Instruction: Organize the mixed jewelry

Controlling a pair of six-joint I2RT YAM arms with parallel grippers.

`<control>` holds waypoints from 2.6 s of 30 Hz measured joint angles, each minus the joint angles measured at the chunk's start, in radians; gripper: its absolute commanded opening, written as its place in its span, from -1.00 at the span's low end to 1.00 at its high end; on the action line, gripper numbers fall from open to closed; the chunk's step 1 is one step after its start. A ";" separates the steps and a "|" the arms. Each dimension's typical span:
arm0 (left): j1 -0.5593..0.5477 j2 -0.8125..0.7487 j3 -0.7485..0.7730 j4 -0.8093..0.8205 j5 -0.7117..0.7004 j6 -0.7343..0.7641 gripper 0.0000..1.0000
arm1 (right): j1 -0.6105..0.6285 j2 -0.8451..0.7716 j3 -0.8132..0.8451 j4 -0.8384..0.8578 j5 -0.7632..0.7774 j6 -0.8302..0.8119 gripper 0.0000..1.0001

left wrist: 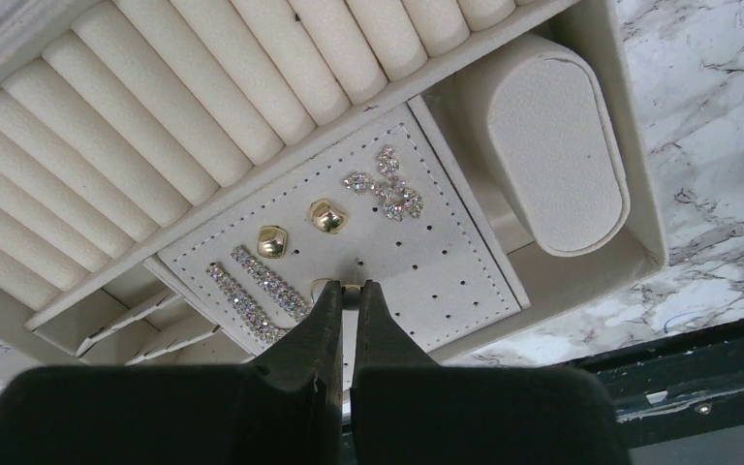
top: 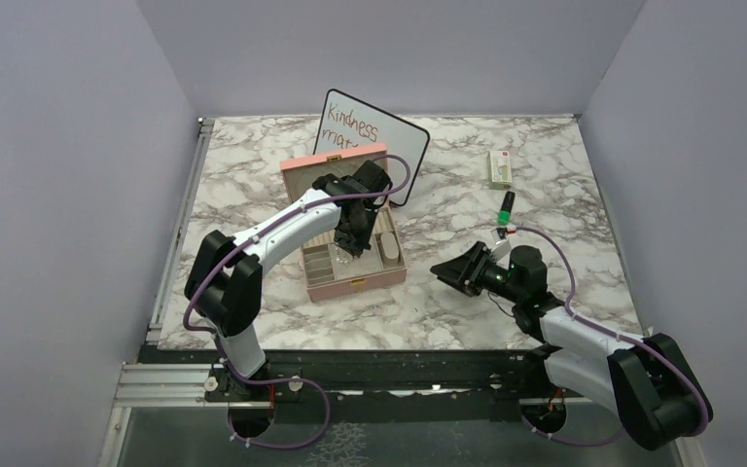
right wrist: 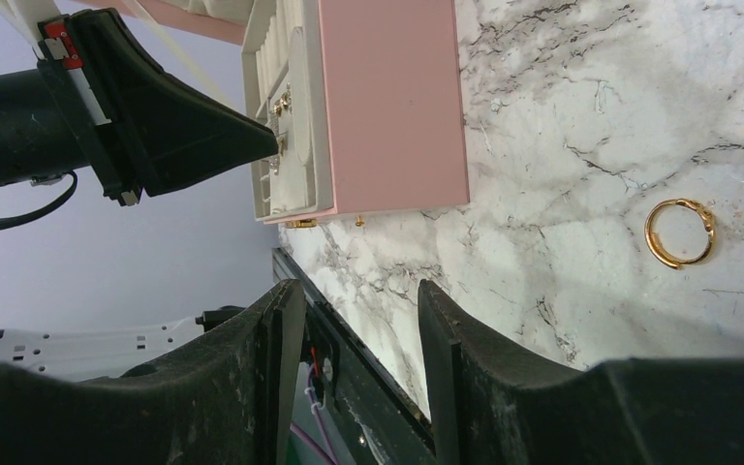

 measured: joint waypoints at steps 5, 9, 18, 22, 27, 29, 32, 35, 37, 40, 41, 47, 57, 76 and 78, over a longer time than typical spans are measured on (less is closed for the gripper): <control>0.000 0.000 0.000 0.000 0.000 0.000 -1.00 | 0.000 0.000 0.000 0.000 0.000 0.000 0.02; -0.001 0.000 0.000 -0.001 0.000 0.000 -1.00 | 0.000 0.000 0.000 0.000 0.000 0.000 0.02; -0.008 0.000 0.000 -0.010 0.001 0.003 -1.00 | 0.000 0.001 0.000 0.000 0.000 0.003 0.02; -0.008 0.000 0.000 -0.010 0.000 0.003 -1.00 | 0.000 0.001 0.000 0.000 0.000 0.003 0.02; -0.008 0.000 0.001 -0.011 -0.003 0.003 -0.81 | 0.000 0.001 0.000 0.000 0.000 0.003 0.02; -0.008 0.000 0.002 -0.013 -0.006 0.002 -0.70 | 0.000 0.001 0.000 0.000 0.000 0.003 0.02; -0.008 0.002 0.005 -0.018 -0.008 0.002 -0.59 | 0.000 -0.003 0.000 0.000 0.000 0.003 0.02; -0.009 0.003 0.006 -0.025 -0.007 0.002 -0.54 | 0.000 -0.006 0.000 0.000 0.000 0.003 0.02; -0.010 0.003 0.006 -0.027 -0.007 0.002 -0.50 | 0.000 -0.006 0.000 -0.001 0.000 0.003 0.02; -0.011 0.003 0.007 -0.031 -0.007 0.002 -0.46 | 0.000 -0.006 0.000 -0.001 0.000 0.003 0.02; -0.011 0.003 0.008 -0.031 -0.007 0.000 -0.44 | 0.000 -0.006 0.000 -0.001 0.000 0.003 0.02; -0.011 0.003 0.031 -0.035 -0.007 -0.006 -0.28 | 0.000 -0.011 0.000 -0.008 0.000 -0.003 0.02; -0.011 -0.084 -0.005 0.010 -0.041 -0.035 0.19 | 0.008 -0.032 0.155 -0.208 0.005 -0.161 0.02; 0.008 -0.756 -0.531 0.300 -0.312 -0.381 0.57 | 0.481 0.340 0.652 -0.438 0.362 -0.290 -0.36; 0.008 -0.812 -0.579 0.321 -0.345 -0.414 0.57 | 0.520 0.411 0.711 -0.447 0.398 -0.292 -0.40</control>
